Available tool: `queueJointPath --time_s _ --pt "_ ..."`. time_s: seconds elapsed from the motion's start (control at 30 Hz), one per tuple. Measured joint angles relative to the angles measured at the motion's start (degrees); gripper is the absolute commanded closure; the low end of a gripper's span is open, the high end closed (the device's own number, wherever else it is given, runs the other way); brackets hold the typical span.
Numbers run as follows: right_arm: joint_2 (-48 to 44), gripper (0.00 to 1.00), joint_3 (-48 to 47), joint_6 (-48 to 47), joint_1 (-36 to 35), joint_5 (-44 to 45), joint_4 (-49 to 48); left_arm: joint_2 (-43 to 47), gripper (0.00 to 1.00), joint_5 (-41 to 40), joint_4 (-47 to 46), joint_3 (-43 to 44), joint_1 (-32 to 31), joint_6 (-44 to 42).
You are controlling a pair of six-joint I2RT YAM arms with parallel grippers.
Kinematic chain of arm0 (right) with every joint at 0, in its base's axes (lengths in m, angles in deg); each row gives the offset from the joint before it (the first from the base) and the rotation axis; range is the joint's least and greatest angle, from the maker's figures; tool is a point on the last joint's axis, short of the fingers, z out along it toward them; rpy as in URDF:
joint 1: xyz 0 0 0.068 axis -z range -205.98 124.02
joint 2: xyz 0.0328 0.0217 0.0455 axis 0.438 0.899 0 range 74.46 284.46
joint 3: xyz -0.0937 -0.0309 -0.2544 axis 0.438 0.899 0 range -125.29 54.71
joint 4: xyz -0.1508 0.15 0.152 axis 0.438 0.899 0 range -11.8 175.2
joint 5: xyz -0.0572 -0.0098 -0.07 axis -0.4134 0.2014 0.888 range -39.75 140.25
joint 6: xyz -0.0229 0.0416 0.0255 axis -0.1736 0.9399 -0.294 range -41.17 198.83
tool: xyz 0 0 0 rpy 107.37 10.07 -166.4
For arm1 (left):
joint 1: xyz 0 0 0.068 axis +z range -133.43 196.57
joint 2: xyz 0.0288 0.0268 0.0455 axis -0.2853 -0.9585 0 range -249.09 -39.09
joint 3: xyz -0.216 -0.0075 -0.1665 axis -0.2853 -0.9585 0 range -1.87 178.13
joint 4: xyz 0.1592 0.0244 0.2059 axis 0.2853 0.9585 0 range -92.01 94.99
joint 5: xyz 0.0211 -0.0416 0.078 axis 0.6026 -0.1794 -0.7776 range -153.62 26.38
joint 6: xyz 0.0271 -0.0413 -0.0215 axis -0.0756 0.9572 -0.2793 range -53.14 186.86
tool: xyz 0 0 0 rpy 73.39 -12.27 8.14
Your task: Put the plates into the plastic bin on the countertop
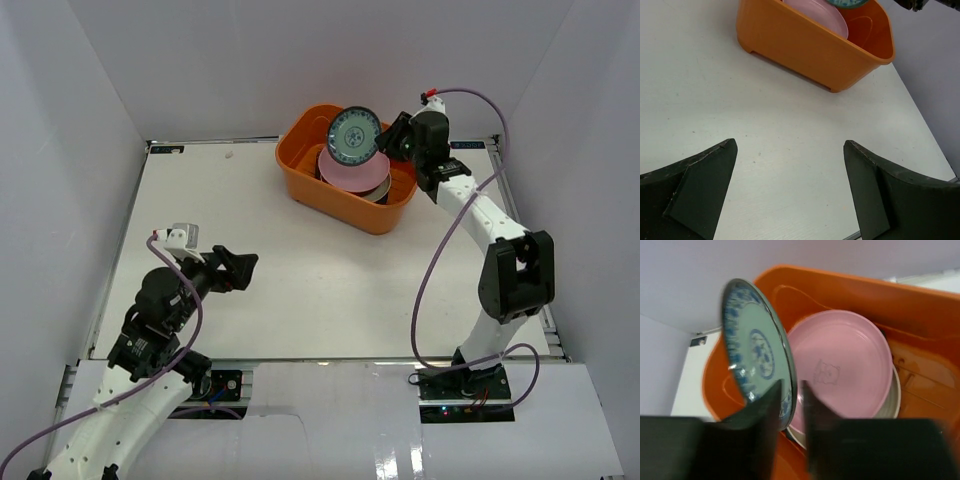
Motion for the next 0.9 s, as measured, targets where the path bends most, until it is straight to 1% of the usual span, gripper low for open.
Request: queueJointPath --time_s 0.03,0.07,0.1,0.17,0.27,0.37,0.47,0.5,0.53,0.57,0.63,0.67,0.77,0.83,0.9 --pt "1.86 0.24 -2.03 -0.68 0.68 -0.42 2.45 -0.17 0.02 0.13 -0.28 0.00 0.00 -0.04" --pt "3.45 0.07 -3.61 -0.59 1.07 -0.50 4.20 -0.31 0.02 0.28 -0.48 0.00 0.00 -0.09" --pt "4.85 0.10 -4.90 -1.25 1.22 -0.24 6.14 -0.42 0.02 0.52 -0.59 0.00 0.00 -0.20" --pt "5.44 0.10 -4.72 -2.25 1.22 -0.17 9.03 -0.83 0.02 0.96 -0.76 0.00 0.00 -0.26" --pt "2.75 0.10 -1.84 -2.78 1.03 -0.59 10.08 -1.70 0.02 2.45 -0.94 0.02 0.00 -0.33" --pt "-4.33 0.10 2.75 -3.96 0.37 -1.64 10.25 -2.29 0.02 4.61 -1.81 0.02 0.00 -0.50" --pt "-17.64 0.10 11.93 -5.53 -0.92 -2.60 7.67 -2.43 0.02 5.92 -2.19 0.02 0.00 -0.57" --pt "-22.73 0.09 16.20 -5.97 -1.62 -3.10 5.60 -2.43 0.02 6.21 -2.25 0.04 0.00 -0.61" --pt "-28.83 0.02 21.05 -6.34 -2.51 -3.76 4.61 -2.43 0.02 6.58 -2.23 0.07 0.00 -0.66" --pt "-34.95 0.08 25.99 -6.34 -3.41 -4.44 3.52 -2.43 0.02 6.88 -2.23 0.15 0.00 -0.63" --pt "-44.37 0.10 35.56 -6.08 -5.38 -6.12 0.63 -2.34 0.02 7.48 -2.19 0.33 0.00 -0.68" --pt "-50.82 0.10 41.79 -5.55 -6.62 -6.71 0.57 -2.21 0.02 7.85 -2.12 0.35 0.00 -0.66" --pt "-65.57 0.10 59.06 -2.29 -10.54 -7.50 0.28 -1.05 0.02 9.09 -1.42 0.35 0.00 -0.39" --pt "-73.70 0.10 69.44 0.22 -12.66 -8.15 2.80 0.13 0.02 10.34 -1.44 -0.15 0.00 0.28" --pt "-81.42 0.10 77.59 2.58 -13.64 -9.31 5.75 1.07 0.02 11.87 -2.10 -1.64 0.00 1.97"
